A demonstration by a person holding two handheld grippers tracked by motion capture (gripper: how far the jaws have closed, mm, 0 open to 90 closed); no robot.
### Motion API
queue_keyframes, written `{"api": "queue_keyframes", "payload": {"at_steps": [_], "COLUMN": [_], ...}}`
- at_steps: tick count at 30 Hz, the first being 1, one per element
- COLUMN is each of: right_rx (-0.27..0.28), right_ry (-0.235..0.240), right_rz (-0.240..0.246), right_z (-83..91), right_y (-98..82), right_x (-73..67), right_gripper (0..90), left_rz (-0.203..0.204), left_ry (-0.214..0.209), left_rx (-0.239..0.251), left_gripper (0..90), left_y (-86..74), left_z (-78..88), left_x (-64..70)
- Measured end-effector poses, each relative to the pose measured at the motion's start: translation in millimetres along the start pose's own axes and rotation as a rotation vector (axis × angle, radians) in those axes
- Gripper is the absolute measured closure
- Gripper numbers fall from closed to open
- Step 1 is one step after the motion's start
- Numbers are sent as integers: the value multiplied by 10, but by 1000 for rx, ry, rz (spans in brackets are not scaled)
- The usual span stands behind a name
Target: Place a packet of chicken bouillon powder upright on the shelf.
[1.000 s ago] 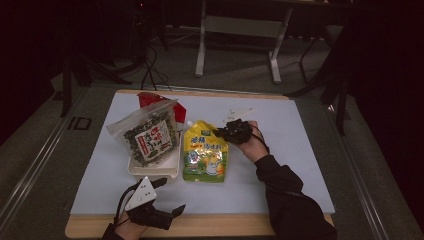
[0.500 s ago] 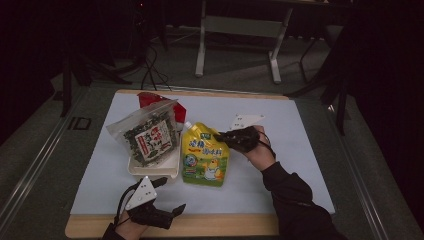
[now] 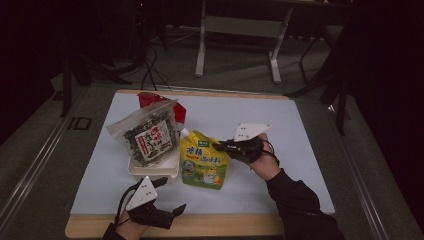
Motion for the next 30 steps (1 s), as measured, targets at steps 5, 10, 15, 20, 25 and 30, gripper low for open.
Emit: {"api": "queue_keyframes", "payload": {"at_steps": [5,10,15,20,25,30], "right_rx": [4,14,7,6,-5,-24], "right_ry": [25,57,71,82,66,84], "right_rz": [2,2,11,-10,-32,-41], "right_z": [56,128,213,263,262,218], "right_y": [11,20,-19,-56,-85,-124], "right_x": [-82,-179,-270,-304,-280,-320], "right_gripper": [877,875,867,799,615,560], "left_rz": [-1,-4,-8,-8,-10,-9], "left_ry": [-1,0,-1,-2,-3,-4], "left_rx": [-1,-2,-6,-9,-8,-10], "left_gripper": [27,27,27,27,27,27], "left_y": [1,1,-2,-6,-3,-8], "left_z": [-3,-3,-9,-12,-14,-16], "left_x": [1,2,8,17,23,26]}}
Point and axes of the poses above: each handheld gripper's, and its own axes: z roughly backward along the jaws, y roughly out of its top, x roughly to its right, the point moved 9 cm from there along -z, roughly forward along the jaws, and after that the axes turned 13 degrees about -y, right-handed, at the moved point
